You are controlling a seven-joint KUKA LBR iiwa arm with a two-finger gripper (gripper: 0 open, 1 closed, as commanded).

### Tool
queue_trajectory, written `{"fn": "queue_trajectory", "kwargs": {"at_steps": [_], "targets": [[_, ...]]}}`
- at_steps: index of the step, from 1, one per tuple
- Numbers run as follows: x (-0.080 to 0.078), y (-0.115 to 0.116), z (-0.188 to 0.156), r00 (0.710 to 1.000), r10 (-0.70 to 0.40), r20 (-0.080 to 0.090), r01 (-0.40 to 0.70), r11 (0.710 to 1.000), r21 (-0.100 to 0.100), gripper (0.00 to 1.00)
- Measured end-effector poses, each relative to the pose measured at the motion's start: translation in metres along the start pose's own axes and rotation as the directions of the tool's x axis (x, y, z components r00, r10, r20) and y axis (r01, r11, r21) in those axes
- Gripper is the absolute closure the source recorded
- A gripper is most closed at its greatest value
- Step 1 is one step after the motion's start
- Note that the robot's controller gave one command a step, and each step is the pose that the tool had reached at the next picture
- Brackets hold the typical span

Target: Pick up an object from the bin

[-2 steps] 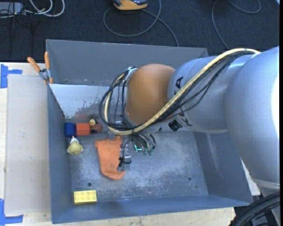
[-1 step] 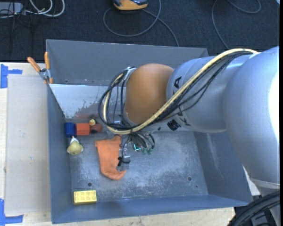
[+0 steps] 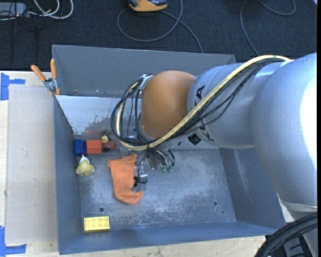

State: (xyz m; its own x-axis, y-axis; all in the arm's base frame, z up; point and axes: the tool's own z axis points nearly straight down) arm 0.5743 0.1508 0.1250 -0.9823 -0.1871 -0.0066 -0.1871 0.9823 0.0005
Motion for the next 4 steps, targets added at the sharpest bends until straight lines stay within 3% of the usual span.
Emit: {"fn": "queue_trajectory", "kwargs": {"at_steps": [1,2,3,4], "targets": [[-0.042,-0.007,0.03,0.998,-0.068,0.002,0.068,0.998,0.0,0.0],[-0.054,-0.009,0.042,0.998,-0.063,-0.001,0.063,0.998,0.0,0.0],[-0.022,-0.002,0.05,0.994,-0.106,0.0,0.106,0.994,0.002,0.0],[-0.03,0.014,0.055,0.9,-0.437,0.002,0.437,0.9,0.0,1.0]]}}
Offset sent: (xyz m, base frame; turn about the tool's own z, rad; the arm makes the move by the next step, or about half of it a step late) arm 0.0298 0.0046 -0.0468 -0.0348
